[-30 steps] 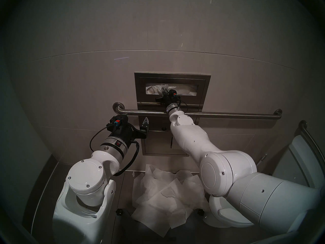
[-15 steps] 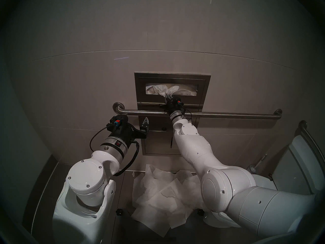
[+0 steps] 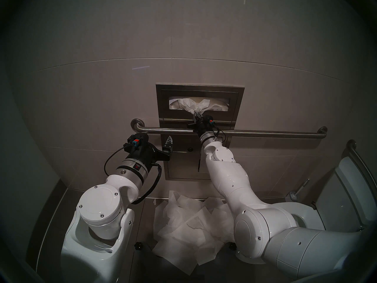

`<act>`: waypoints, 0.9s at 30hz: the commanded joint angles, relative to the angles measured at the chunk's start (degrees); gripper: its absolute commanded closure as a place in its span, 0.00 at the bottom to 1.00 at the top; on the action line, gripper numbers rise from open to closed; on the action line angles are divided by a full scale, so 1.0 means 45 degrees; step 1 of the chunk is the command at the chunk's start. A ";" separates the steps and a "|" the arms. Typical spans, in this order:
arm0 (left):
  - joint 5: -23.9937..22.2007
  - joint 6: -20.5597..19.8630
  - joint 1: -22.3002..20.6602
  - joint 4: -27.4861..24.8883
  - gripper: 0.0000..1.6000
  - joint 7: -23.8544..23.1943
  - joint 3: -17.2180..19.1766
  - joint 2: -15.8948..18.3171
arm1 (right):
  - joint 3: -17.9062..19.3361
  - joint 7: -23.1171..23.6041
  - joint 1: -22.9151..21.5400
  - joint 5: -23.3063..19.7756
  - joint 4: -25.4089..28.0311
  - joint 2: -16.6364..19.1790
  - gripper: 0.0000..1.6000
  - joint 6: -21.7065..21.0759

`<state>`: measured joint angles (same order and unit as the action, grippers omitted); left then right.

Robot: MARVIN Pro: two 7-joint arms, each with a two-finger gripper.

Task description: Take out a toilet seat cover

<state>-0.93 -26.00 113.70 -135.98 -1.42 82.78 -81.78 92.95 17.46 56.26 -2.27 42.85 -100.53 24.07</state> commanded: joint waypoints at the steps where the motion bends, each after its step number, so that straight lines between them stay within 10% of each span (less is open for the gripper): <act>1: 0.0007 0.0194 -0.0198 -0.0462 0.00 0.0004 -0.0014 -0.0024 | -0.0042 0.0111 0.0137 -0.0059 0.1358 -0.0111 0.00 -0.0485; 27: -0.0032 0.0199 -0.0201 -0.0465 0.00 0.0049 -0.0027 0.0021 | 0.0042 0.0281 0.1491 0.0096 0.3740 0.0522 0.00 -0.2227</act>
<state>-1.12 -25.98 113.70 -136.00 -1.21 82.71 -81.58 92.54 19.12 62.12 -2.10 54.14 -99.34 14.44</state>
